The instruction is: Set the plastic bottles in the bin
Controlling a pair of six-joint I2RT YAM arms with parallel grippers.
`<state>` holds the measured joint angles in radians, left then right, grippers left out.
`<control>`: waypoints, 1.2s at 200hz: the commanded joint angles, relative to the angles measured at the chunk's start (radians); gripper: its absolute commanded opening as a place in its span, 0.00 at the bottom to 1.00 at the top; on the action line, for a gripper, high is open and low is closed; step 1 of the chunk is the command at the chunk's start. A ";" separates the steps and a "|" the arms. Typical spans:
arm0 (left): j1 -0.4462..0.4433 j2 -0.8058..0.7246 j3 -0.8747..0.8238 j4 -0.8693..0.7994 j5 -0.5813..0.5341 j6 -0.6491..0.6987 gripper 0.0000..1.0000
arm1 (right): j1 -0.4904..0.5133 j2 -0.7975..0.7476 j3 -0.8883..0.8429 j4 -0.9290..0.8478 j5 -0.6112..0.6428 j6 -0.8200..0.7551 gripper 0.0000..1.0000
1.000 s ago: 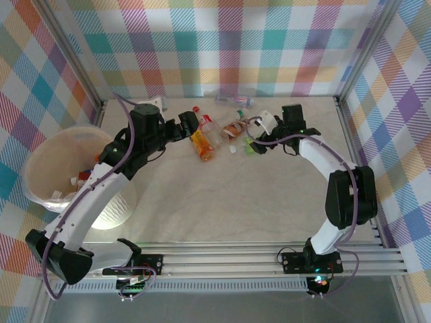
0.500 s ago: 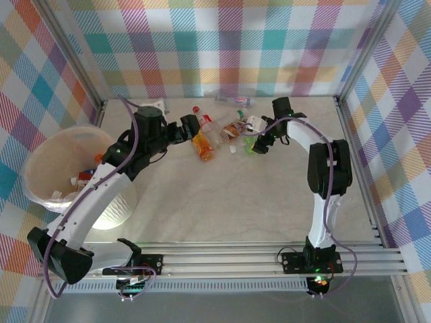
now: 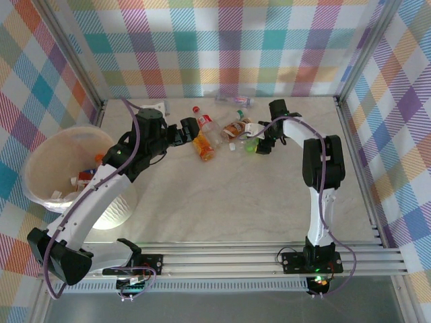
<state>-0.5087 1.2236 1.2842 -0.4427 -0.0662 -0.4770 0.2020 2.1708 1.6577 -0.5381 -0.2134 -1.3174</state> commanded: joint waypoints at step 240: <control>-0.070 0.138 -0.088 0.412 0.413 -0.063 1.00 | 0.048 -0.761 -0.640 0.447 -0.547 1.455 0.31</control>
<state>-0.5503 1.3460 1.2201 -0.1768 0.2390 -0.5308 0.2417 1.4403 1.0000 -0.1101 -0.5476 -0.2134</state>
